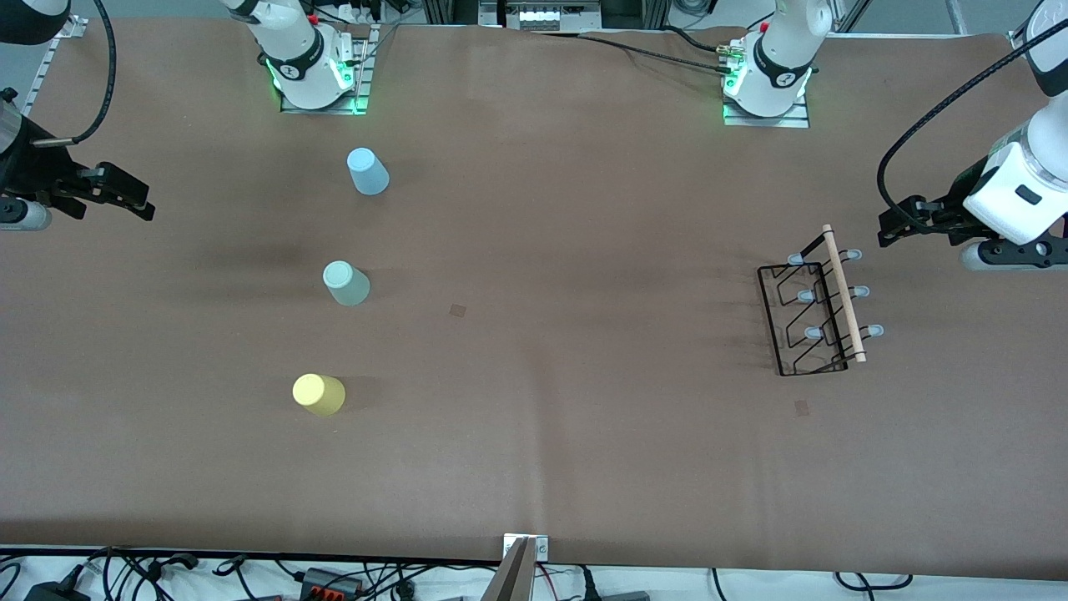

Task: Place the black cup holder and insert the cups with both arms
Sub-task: 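Reach the left gripper down to the wooden dowel of the rack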

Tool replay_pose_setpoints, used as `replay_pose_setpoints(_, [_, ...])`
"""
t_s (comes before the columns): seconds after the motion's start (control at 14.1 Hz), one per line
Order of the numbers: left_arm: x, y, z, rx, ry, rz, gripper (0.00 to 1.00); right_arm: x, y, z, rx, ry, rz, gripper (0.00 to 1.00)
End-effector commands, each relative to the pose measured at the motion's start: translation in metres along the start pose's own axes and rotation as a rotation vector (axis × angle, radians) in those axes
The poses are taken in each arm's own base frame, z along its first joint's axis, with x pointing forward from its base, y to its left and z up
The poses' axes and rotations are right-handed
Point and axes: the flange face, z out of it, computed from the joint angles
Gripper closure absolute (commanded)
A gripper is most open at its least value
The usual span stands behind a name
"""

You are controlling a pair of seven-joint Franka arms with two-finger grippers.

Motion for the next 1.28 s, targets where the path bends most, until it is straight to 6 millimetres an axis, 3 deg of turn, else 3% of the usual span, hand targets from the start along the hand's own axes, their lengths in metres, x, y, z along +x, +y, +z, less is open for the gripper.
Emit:
replay_pose_setpoints(0.0, [-0.003, -0.001, -0.005, -0.025, -0.006, 0.015, 0.00, -0.005, 0.000, -0.005, 0.000, -0.001, -0.002, 0.00])
replay_pose_setpoints(0.21, [-0.001, 0.003, -0.001, -0.022, -0.012, 0.025, 0.00, -0.004, -0.001, -0.004, 0.000, -0.002, -0.003, 0.00])
replay_pose_setpoints(0.35, [0.008, 0.000, 0.015, -0.017, -0.028, 0.024, 0.00, -0.002, -0.002, 0.000, 0.001, -0.008, -0.006, 0.00])
replay_pose_setpoints(0.5, [0.025, -0.008, 0.047, -0.025, -0.031, 0.011, 0.00, -0.002, -0.002, 0.000, -0.001, -0.010, -0.006, 0.00])
replay_pose_setpoints(0.64, [0.039, -0.028, 0.093, -0.031, -0.036, -0.018, 0.00, 0.000, -0.002, 0.003, -0.001, -0.013, -0.006, 0.00])
replay_pose_setpoints(0.85, [0.030, -0.028, 0.154, 0.035, 0.018, 0.019, 0.00, 0.000, -0.003, 0.007, 0.000, -0.027, -0.012, 0.00])
replay_pose_setpoints(1.13, [0.015, -0.029, 0.196, 0.034, 0.037, 0.027, 0.02, 0.004, -0.008, 0.013, -0.001, -0.024, -0.015, 0.00])
replay_pose_setpoints(1.21, [0.014, -0.029, 0.197, 0.034, 0.036, 0.036, 0.09, 0.004, -0.009, 0.012, -0.001, -0.018, -0.017, 0.00])
